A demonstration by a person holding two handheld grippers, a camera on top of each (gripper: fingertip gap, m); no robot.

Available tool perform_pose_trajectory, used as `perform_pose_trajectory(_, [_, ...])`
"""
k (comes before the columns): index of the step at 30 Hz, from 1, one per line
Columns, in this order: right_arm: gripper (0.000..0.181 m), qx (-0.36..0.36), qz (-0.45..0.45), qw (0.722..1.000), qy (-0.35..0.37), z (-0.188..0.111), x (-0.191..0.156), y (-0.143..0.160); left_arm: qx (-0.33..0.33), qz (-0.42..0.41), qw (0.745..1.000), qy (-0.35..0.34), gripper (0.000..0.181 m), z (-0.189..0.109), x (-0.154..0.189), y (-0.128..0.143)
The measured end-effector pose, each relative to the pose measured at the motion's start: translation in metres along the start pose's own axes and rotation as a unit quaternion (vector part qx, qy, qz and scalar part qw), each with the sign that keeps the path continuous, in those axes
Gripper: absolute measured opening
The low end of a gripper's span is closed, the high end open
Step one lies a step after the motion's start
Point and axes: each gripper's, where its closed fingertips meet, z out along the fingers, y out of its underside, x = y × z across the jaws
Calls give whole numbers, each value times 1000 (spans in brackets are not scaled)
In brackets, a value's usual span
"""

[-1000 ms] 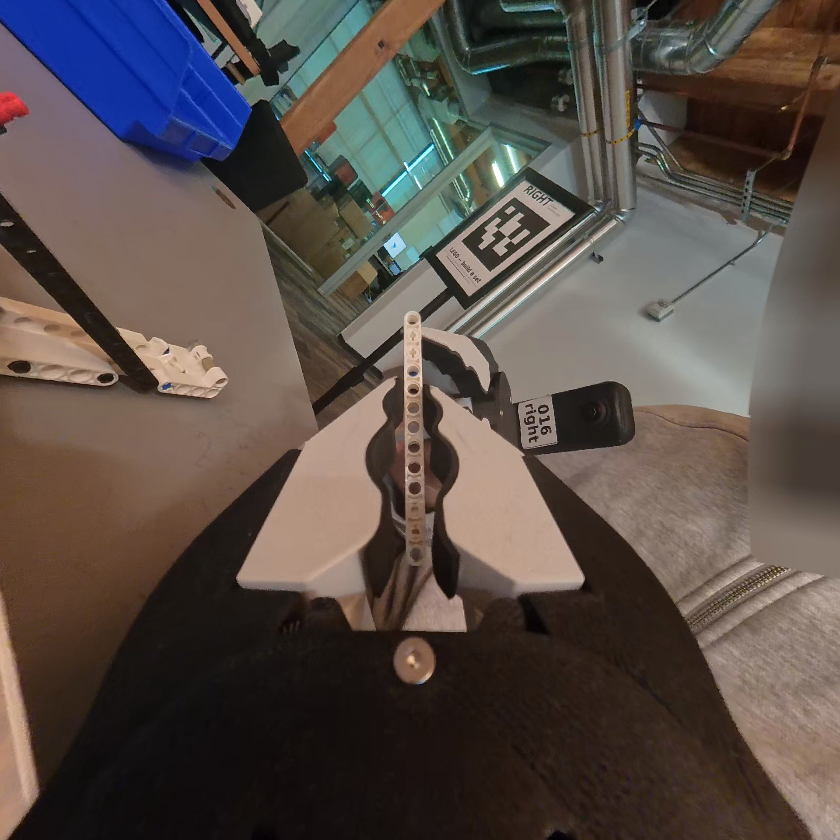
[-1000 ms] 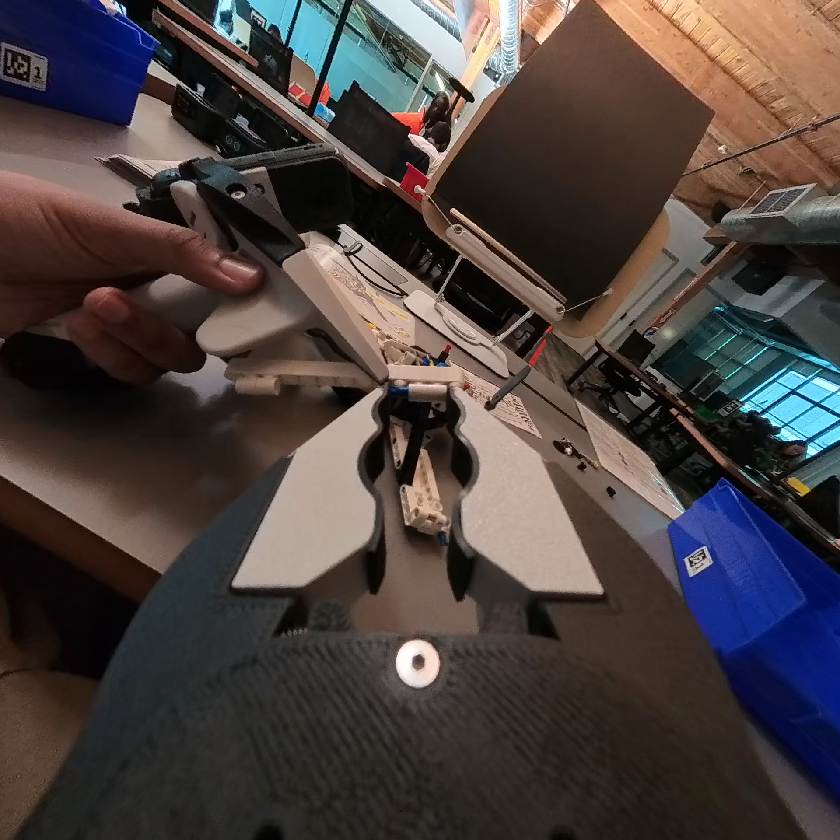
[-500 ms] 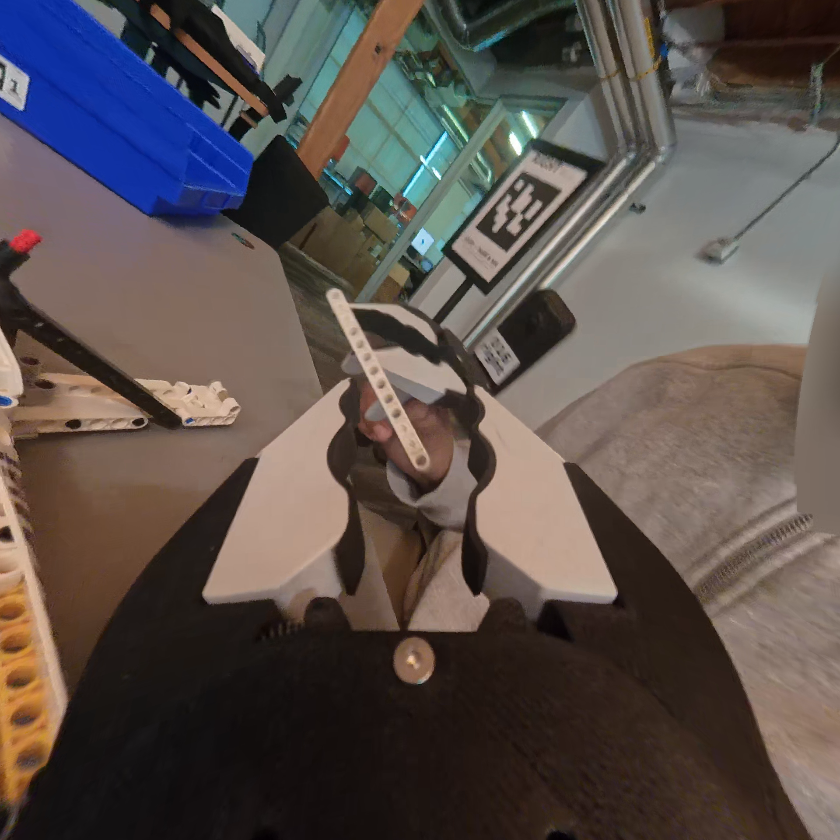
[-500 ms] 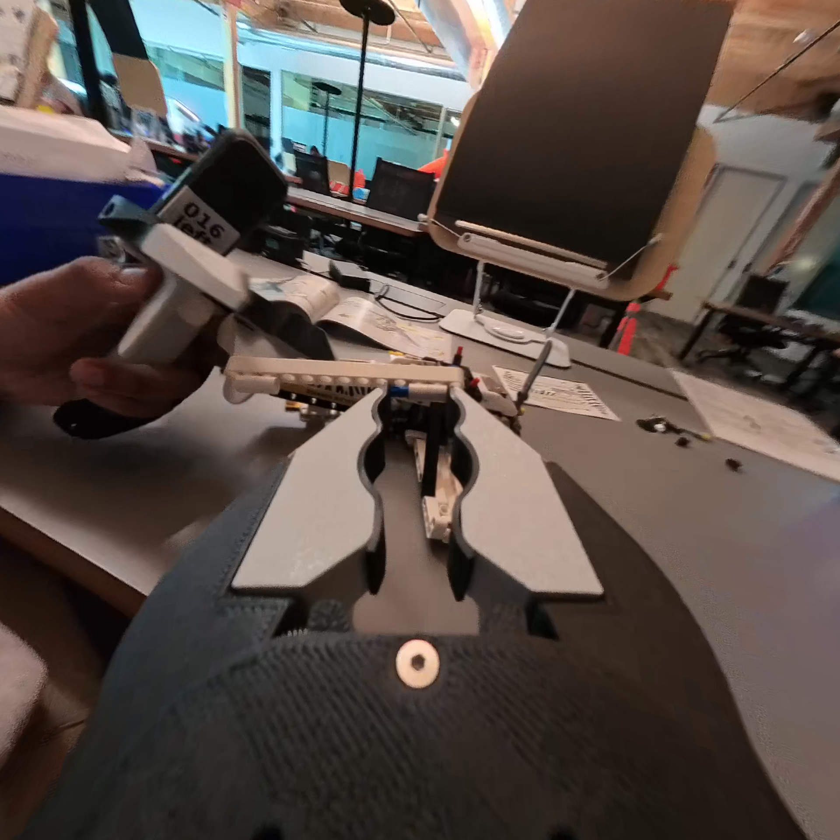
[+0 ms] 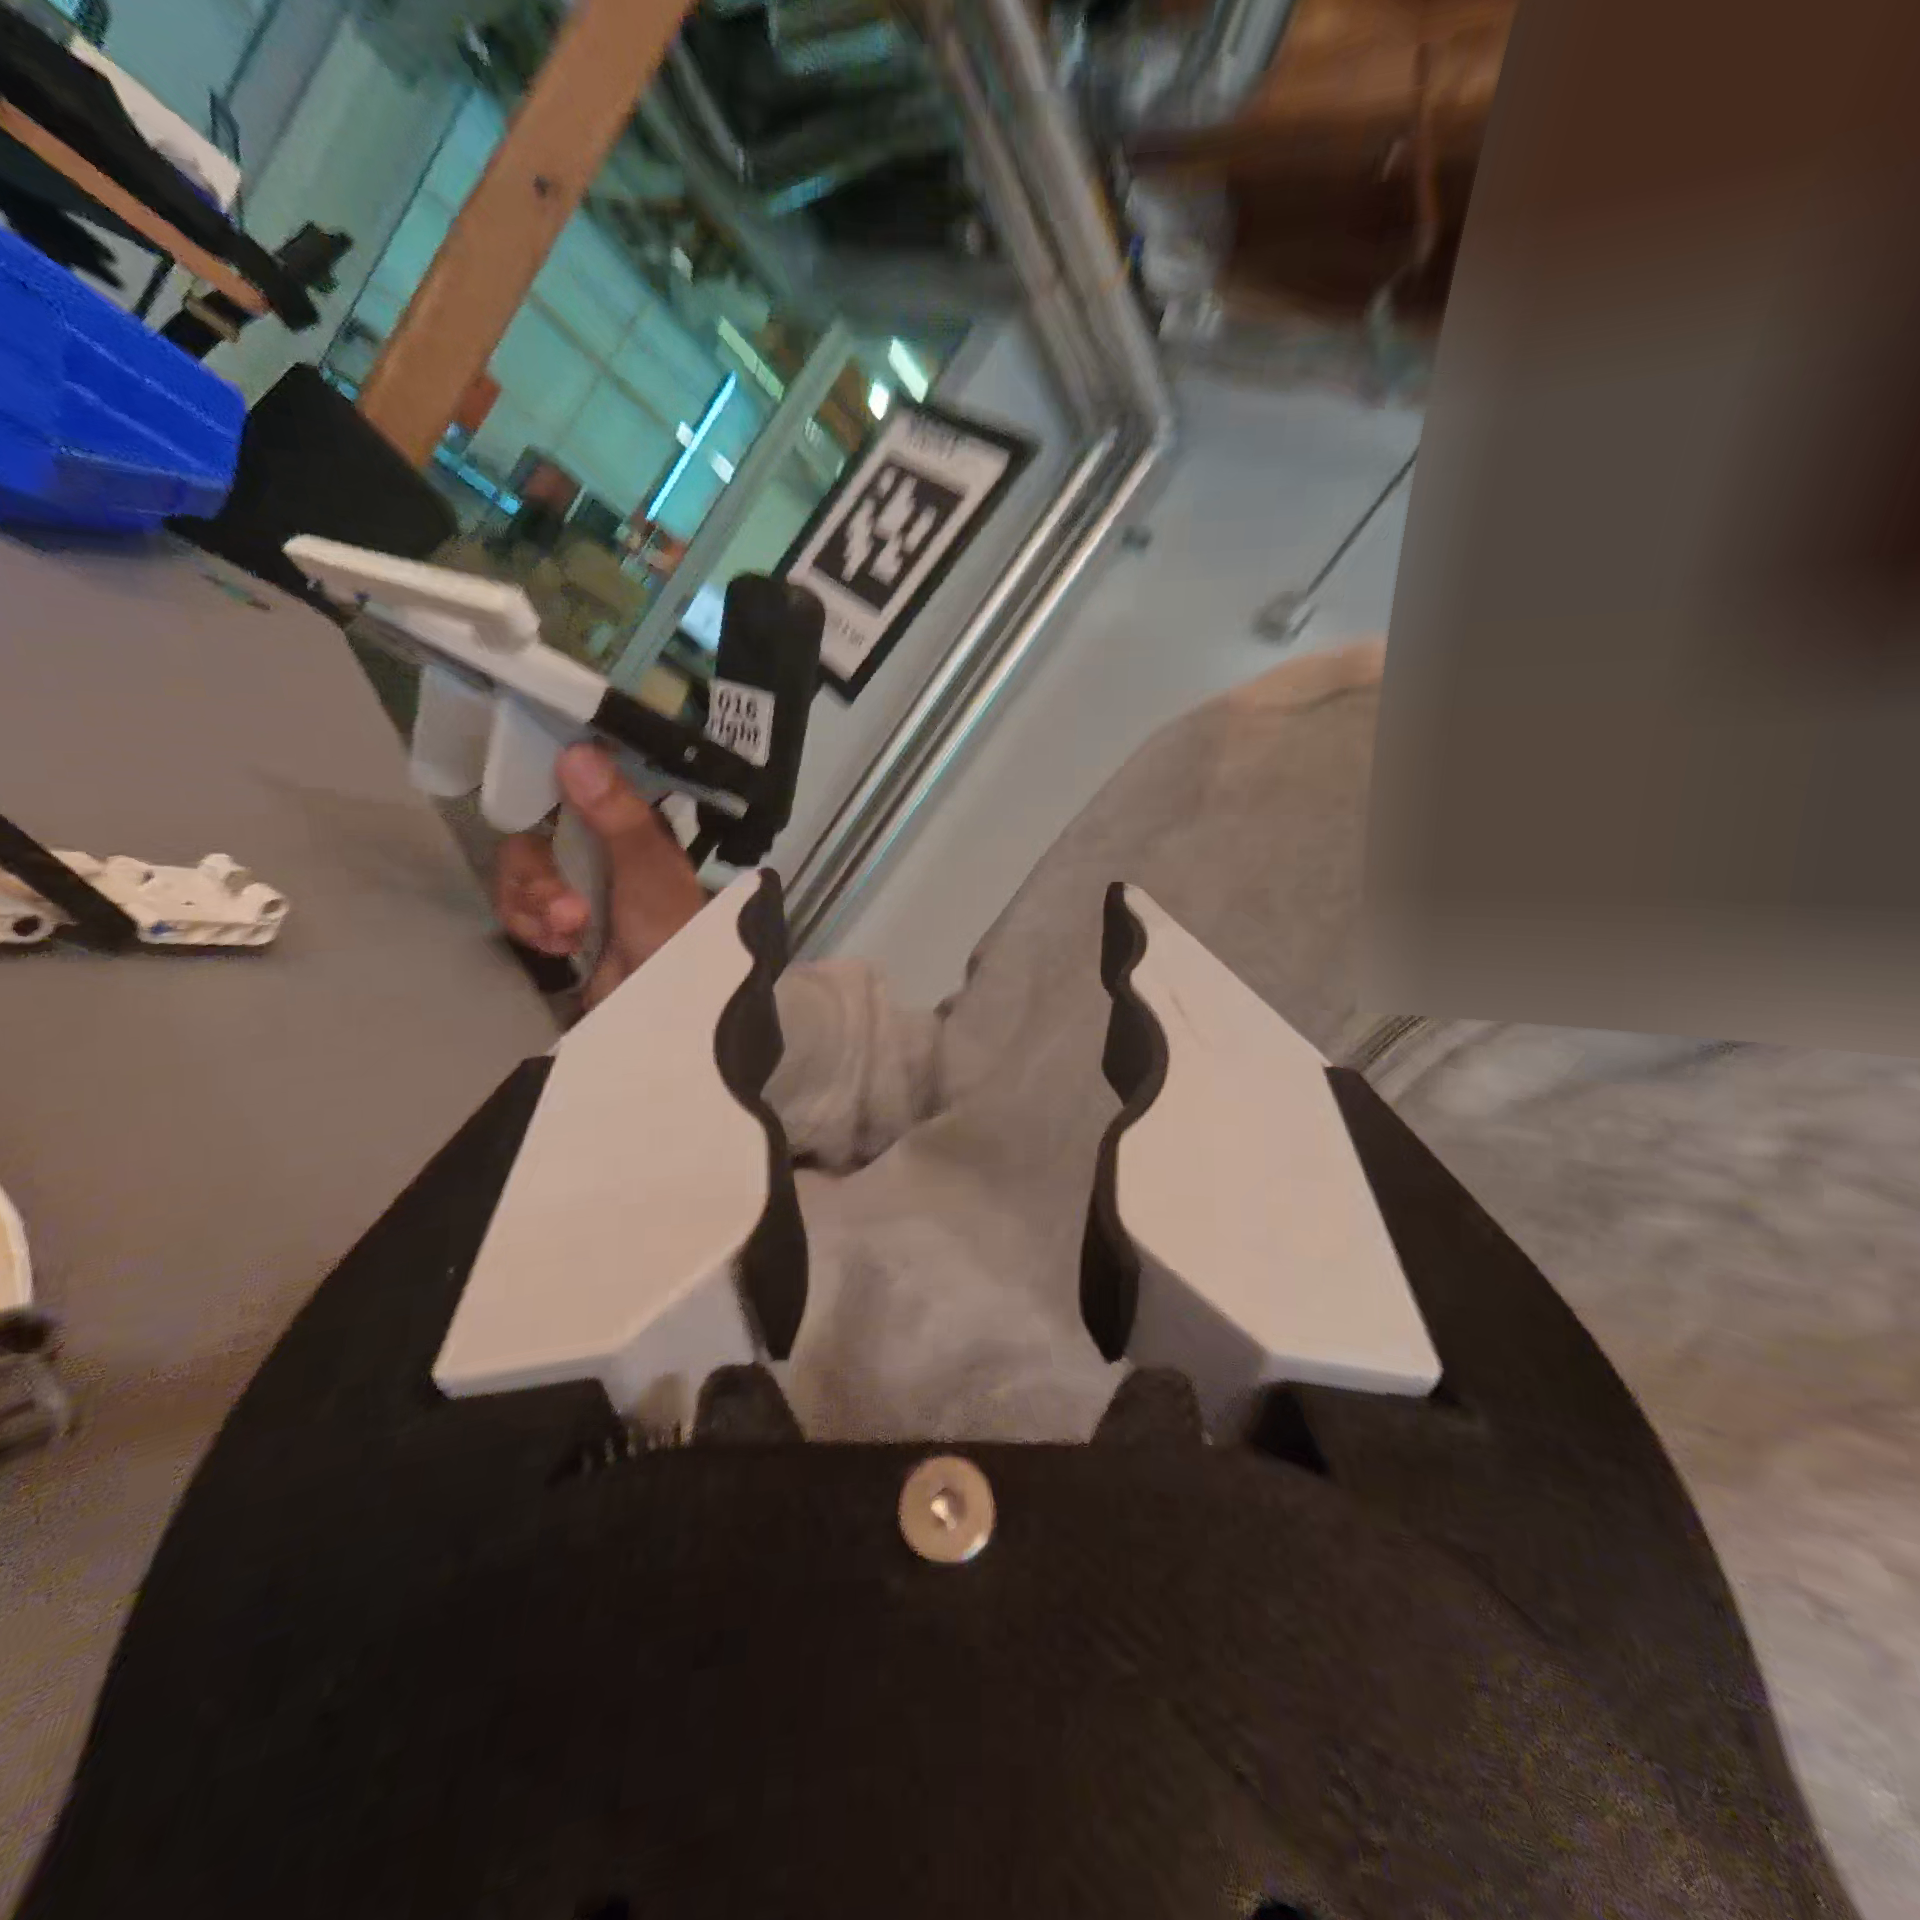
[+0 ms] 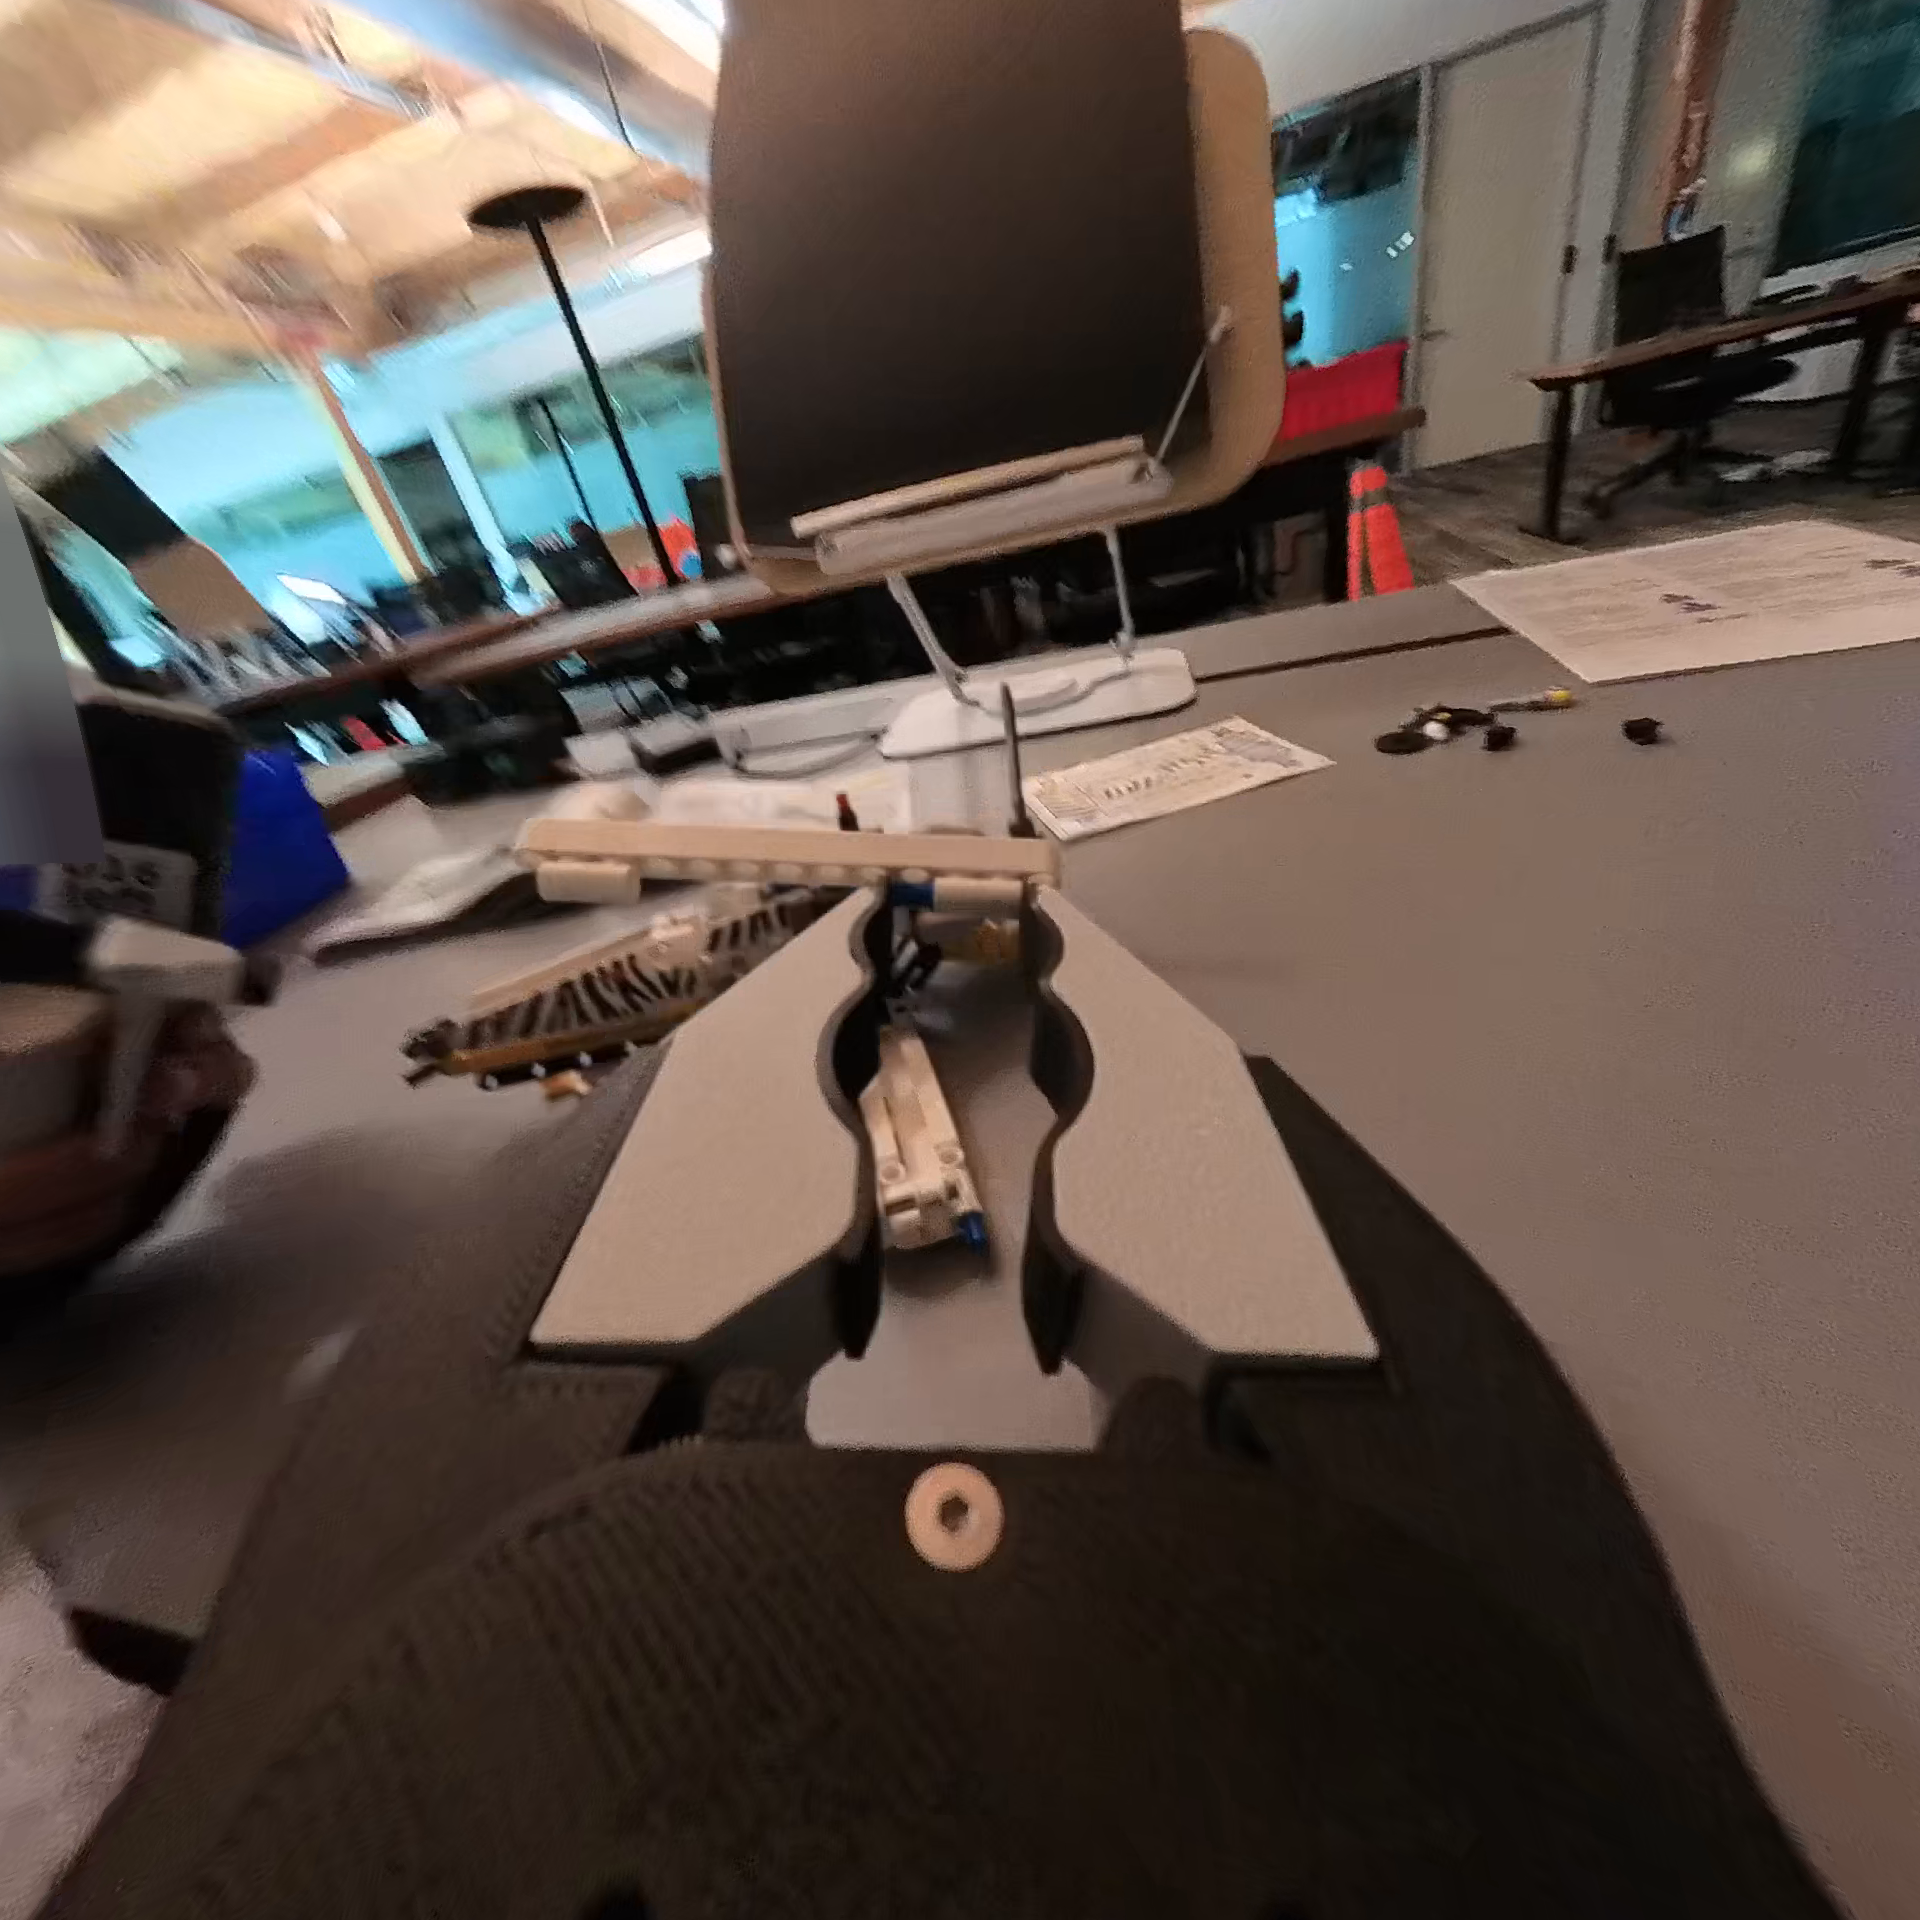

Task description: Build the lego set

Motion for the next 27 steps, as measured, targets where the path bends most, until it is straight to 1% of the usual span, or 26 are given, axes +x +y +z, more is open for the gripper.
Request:
perform_pose_trajectory(2, [22,-44,-41,998,26,9,-2,12,55,-57,996,35,60,-10,5,-13])
perform_pose_trajectory(5, [22,-90,-84,991,50,16,-5,25,115,-118,985,54,61,-24,4,-25])
perform_pose_trajectory(7, [22,-99,-89,989,65,18,-2,27,131,-131,981,49,62,-32,1,-28])
perform_pose_trajectory(10, [22,-109,-76,988,74,19,3,29,143,-126,981,30,63,-44,-3,-35])
perform_pose_trajectory(13, [22,-109,-66,989,76,19,5,29,140,-115,983,15,64,-48,-4,-34])
perform_pose_trajectory(19, [22,-108,-69,989,72,19,4,29,105,-94,990,-5,64,-40,-5,-23])
perform_pose_trajectory(23, [22,-107,-84,988,74,20,2,29,95,-96,991,-15,63,-38,-8,-19])
perform_pose_trajectory(27, [22,-110,-123,984,73,20,-5,31,72,-89,993,-23,63,-33,-8,-10])
